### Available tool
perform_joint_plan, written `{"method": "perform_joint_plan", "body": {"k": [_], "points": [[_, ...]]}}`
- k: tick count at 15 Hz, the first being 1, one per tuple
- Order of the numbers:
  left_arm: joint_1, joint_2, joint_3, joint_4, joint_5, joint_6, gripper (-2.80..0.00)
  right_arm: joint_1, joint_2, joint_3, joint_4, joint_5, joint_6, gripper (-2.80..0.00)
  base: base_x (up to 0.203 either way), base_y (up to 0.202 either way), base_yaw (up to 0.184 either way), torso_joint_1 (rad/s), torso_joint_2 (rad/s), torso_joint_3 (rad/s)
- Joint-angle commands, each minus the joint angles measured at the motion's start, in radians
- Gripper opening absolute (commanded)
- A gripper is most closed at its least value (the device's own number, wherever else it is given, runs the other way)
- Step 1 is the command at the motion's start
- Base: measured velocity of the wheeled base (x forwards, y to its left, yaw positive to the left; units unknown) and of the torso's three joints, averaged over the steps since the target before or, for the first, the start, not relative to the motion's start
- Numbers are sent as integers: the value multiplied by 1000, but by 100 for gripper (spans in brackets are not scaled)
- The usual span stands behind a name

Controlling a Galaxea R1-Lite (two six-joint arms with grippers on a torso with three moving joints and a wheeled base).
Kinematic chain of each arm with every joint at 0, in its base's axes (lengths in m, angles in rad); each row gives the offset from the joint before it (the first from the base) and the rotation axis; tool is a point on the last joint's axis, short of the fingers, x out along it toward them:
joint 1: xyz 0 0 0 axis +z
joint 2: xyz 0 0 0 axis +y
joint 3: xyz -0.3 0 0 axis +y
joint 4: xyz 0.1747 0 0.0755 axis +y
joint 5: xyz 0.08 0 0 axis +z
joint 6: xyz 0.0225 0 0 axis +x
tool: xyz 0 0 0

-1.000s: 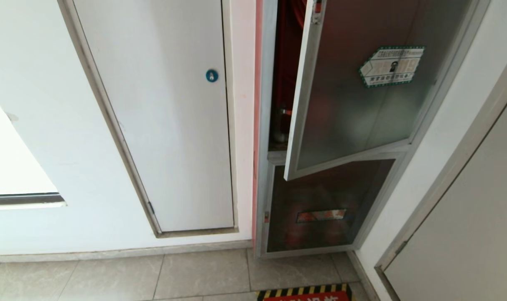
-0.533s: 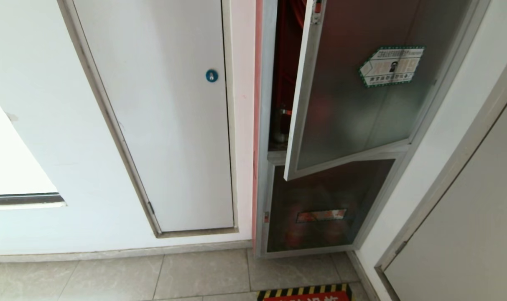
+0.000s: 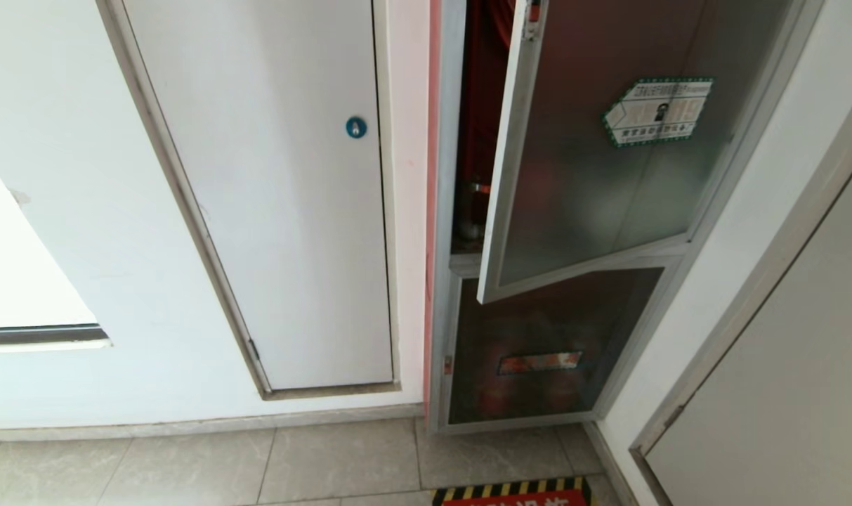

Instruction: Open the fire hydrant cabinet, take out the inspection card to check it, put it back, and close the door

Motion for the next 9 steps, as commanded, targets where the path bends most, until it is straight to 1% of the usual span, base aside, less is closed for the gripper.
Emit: {"method": "perform_joint_plan", "body": {"k": [1, 4, 9], "points": [[0, -1, 0, 0, 0, 0, -280, 0, 2, 2, 1, 1, 0, -280, 0, 0, 0, 0, 0, 0], [0, -1, 0, 1, 0, 0, -280, 0, 2, 2, -2, -1, 15, -280, 0, 0, 0, 0, 0, 0], [0, -1, 0, 2, 1, 2, -280, 0, 2, 4, -4, -1, 12, -280, 0, 0, 0, 0, 0, 0]]}}
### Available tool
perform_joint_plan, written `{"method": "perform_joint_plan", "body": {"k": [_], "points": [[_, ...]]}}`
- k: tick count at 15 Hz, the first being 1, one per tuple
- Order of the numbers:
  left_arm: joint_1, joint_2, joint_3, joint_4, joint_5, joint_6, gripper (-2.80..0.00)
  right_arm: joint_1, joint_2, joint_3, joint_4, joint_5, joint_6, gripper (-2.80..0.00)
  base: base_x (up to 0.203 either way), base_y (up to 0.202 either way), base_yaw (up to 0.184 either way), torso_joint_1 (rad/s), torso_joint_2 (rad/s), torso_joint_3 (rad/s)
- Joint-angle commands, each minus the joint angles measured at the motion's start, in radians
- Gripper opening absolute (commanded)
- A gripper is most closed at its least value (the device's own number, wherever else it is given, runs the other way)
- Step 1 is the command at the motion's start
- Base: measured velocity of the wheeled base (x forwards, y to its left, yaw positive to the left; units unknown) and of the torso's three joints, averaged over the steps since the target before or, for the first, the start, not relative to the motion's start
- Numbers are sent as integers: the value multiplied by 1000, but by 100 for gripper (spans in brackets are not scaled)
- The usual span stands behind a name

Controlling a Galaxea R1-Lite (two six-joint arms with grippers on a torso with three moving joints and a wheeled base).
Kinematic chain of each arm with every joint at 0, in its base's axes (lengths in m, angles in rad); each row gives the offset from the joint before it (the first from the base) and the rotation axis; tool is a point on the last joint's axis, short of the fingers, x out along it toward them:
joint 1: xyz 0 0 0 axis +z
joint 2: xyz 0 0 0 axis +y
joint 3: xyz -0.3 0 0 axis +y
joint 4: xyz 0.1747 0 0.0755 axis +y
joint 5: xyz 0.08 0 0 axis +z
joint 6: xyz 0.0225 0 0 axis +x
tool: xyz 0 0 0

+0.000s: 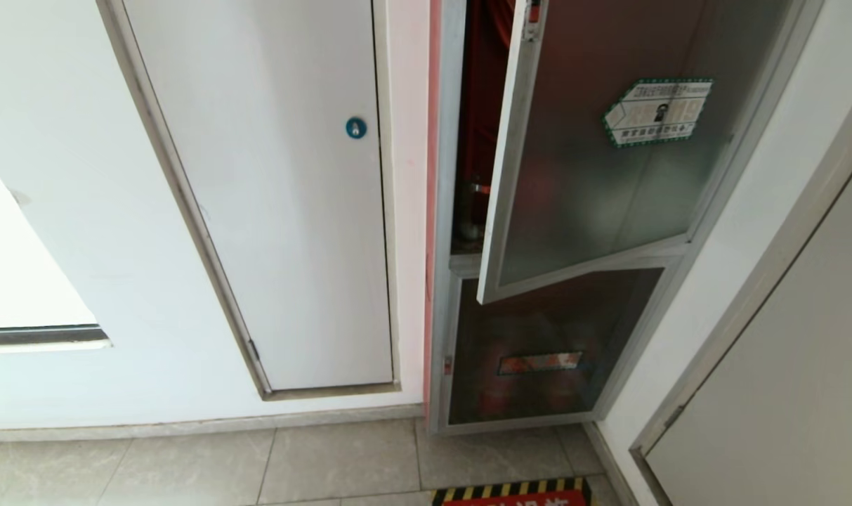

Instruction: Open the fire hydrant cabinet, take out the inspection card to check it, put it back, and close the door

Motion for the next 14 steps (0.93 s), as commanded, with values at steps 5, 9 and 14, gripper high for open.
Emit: {"method": "perform_joint_plan", "body": {"k": [5, 9, 14], "points": [[0, -1, -1, 1, 0, -1, -280, 0, 2, 3, -1, 0, -1, -280, 164, 0, 0, 6, 0, -2], [0, -1, -1, 1, 0, 0, -280, 0, 2, 3, -1, 0, 3, -280, 195, 0, -1, 2, -1, 0], [0, -1, 0, 1, 0, 0, -280, 0, 2, 3, -1, -1, 2, -280, 196, 0, 0, 4, 3, 3]]}}
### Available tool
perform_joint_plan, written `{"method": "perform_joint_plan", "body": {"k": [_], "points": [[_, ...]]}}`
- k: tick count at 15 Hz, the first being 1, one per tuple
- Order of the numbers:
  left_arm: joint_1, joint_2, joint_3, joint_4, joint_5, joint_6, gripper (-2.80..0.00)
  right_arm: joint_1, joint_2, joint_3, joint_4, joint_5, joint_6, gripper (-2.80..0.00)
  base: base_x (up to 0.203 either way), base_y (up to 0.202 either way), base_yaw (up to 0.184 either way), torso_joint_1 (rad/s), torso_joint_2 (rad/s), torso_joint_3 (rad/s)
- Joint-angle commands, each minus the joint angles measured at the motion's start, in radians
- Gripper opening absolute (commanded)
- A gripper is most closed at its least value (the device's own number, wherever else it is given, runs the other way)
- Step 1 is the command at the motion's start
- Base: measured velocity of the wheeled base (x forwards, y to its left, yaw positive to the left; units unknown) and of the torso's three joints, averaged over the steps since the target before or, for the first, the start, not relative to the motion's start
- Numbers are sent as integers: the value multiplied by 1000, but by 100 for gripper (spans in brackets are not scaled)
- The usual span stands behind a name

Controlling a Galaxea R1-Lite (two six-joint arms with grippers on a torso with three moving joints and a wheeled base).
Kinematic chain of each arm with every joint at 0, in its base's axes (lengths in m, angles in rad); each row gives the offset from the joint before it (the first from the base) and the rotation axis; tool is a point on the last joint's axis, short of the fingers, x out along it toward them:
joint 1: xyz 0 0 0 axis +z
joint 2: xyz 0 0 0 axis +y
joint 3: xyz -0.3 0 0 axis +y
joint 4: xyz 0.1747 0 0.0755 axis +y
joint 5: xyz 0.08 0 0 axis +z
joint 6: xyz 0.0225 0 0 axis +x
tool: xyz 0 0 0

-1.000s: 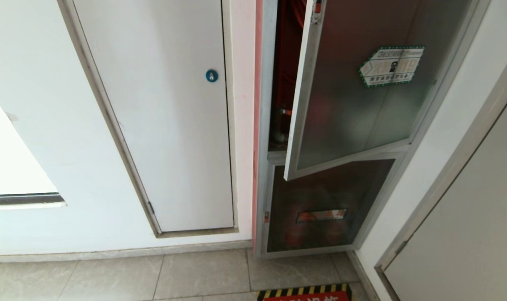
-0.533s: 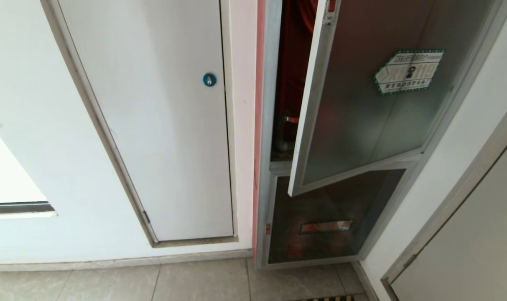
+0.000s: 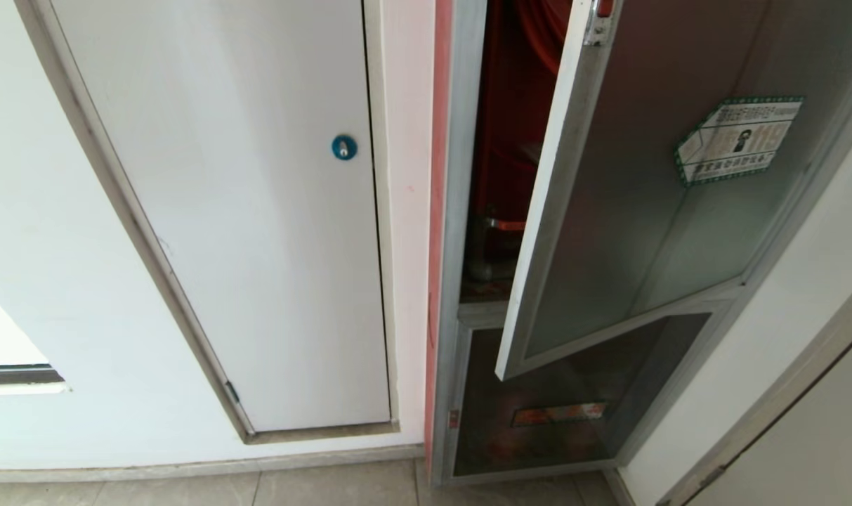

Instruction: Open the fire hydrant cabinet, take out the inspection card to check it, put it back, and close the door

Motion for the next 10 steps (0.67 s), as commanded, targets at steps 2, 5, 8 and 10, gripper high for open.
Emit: {"method": "perform_joint_plan", "body": {"k": [2, 5, 8, 10], "points": [[0, -1, 0, 0, 0, 0, -280, 0, 2, 3, -1, 0, 1, -280, 196, 0, -1, 2, 2, 5], [0, -1, 0, 0, 0, 0, -280, 0, 2, 3, -1, 0, -1, -280, 195, 0, 0, 2, 0, 5], [0, -1, 0, 0, 0, 0, -280, 0, 2, 3, -1, 0, -1, -280, 194, 0, 0, 6, 2, 6], [0, -1, 0, 0, 0, 0, -280, 0, 2, 3, -1, 0, -1, -280, 194, 0, 2, 4, -2, 2]]}}
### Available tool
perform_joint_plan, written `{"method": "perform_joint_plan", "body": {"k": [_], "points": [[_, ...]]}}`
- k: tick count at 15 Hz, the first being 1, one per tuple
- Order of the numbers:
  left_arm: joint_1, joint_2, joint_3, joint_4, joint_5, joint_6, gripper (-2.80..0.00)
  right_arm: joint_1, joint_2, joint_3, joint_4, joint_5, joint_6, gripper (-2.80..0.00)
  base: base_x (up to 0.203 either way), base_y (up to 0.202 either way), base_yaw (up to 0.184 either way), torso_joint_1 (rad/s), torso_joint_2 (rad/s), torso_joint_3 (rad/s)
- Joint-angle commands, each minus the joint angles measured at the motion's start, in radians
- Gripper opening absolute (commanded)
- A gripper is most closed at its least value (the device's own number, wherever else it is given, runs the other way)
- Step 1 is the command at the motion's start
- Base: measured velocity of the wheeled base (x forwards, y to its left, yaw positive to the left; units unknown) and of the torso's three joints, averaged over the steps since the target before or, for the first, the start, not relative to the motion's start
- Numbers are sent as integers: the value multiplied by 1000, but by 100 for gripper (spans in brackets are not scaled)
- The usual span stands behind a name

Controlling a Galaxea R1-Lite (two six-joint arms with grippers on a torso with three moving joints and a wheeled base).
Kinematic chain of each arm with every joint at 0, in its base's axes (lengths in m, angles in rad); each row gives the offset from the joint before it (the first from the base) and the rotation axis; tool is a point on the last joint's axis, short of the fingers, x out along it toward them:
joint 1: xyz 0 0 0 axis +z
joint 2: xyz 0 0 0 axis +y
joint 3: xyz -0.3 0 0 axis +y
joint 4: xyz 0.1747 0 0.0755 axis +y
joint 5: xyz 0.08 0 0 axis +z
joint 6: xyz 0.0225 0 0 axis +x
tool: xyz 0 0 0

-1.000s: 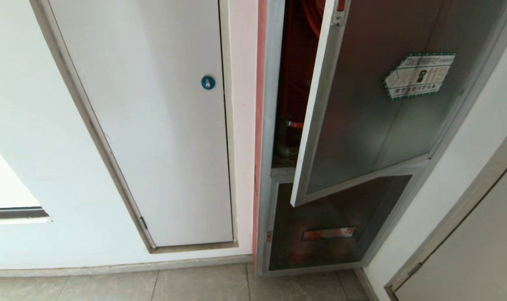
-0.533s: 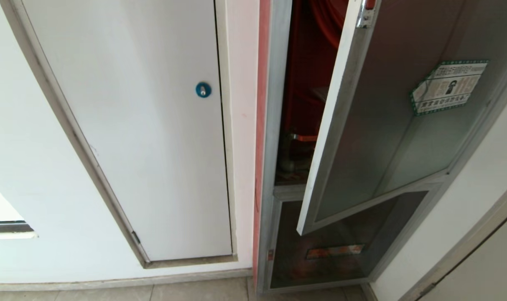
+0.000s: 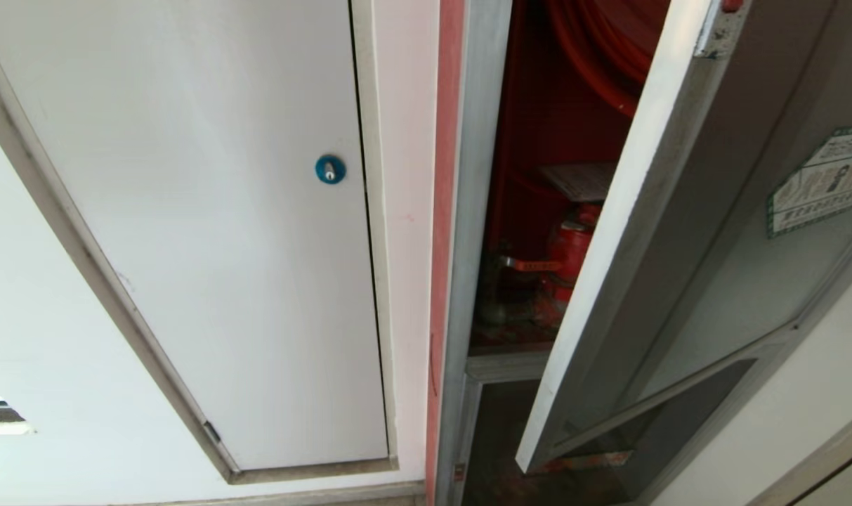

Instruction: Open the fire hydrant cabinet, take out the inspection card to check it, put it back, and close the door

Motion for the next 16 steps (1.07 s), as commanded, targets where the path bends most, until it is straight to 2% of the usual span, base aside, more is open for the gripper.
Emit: {"method": "perform_joint_plan", "body": {"k": [1, 5, 12, 16], "points": [[0, -1, 0, 0, 0, 0, -280, 0, 2, 2, 0, 0, 1, -280, 200, 0, 2, 1, 7, 1], [0, -1, 0, 0, 0, 0, -280, 0, 2, 2, 1, -6, 42, -280, 197, 0, 1, 0, 3, 3], [0, -1, 0, 0, 0, -1, -280, 0, 2, 2, 0, -6, 42, -280, 194, 0, 0, 2, 2, 2], [0, -1, 0, 0, 0, -1, -280, 0, 2, 2, -2, -6, 44, -280, 29, 0, 0, 2, 2, 1]]}}
